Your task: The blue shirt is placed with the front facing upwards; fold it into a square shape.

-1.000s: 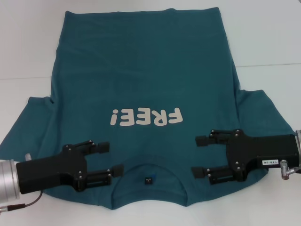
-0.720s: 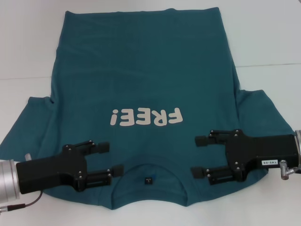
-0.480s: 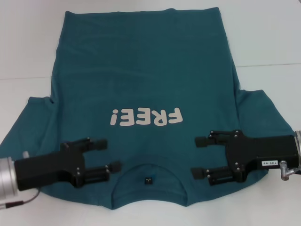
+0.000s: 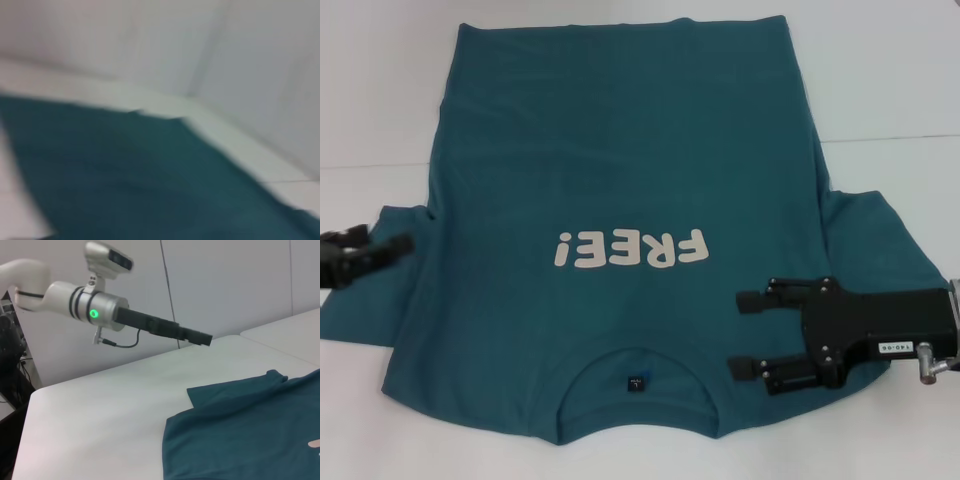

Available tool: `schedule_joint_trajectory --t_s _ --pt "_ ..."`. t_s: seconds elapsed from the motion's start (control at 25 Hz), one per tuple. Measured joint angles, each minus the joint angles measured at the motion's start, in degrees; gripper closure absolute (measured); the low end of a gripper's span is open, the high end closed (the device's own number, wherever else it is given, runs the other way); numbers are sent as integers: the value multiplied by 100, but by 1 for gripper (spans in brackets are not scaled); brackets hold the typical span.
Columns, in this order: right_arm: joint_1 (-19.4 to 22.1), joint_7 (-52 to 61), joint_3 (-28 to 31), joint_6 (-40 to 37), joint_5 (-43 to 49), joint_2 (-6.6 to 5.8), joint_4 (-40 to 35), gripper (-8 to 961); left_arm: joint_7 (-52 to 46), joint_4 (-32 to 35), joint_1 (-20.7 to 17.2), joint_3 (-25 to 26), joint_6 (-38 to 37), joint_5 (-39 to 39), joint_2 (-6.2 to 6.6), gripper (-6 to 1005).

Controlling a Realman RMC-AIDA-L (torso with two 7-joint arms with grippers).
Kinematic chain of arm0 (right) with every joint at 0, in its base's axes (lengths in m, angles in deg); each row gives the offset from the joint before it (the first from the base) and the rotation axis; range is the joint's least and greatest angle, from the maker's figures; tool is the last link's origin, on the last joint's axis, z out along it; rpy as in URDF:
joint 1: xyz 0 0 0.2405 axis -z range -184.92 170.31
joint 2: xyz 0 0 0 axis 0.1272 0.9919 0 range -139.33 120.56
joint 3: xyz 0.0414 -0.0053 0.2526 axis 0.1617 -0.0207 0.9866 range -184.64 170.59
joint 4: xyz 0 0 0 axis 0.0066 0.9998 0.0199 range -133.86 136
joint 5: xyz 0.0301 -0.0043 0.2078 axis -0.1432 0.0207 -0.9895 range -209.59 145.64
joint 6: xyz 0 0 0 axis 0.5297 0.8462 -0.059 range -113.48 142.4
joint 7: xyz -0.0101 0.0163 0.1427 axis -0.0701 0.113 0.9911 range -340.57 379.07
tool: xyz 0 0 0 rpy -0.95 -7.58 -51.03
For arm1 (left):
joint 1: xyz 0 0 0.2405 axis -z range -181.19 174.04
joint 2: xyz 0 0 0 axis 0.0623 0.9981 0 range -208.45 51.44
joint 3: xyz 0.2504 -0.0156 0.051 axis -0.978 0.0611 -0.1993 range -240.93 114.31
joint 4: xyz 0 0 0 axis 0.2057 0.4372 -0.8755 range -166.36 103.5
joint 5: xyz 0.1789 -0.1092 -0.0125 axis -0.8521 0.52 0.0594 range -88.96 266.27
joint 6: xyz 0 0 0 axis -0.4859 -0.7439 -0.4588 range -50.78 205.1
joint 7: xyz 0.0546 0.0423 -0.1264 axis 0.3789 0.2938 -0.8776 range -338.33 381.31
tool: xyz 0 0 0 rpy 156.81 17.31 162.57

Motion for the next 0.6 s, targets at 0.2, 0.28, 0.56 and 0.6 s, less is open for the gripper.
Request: schedule_joint_trajectory --t_s 0.2,0.28,0.56,0.6 --pt "-26 0 0 37 7 0 0 44 -1345 -94 329 171 921 -1287 62 184" --pt "-34 0 -1 53 6 0 0 44 -1643 -28 504 173 1154 -1743 83 185" --pt "-50 3 -1 79 11 0 -3 43 -1965 360 1168 177 1690 -3136 -7 187" --pt "-48 10 0 79 11 0 -3 43 -2001 419 1232 179 1778 -3286 -16 188"
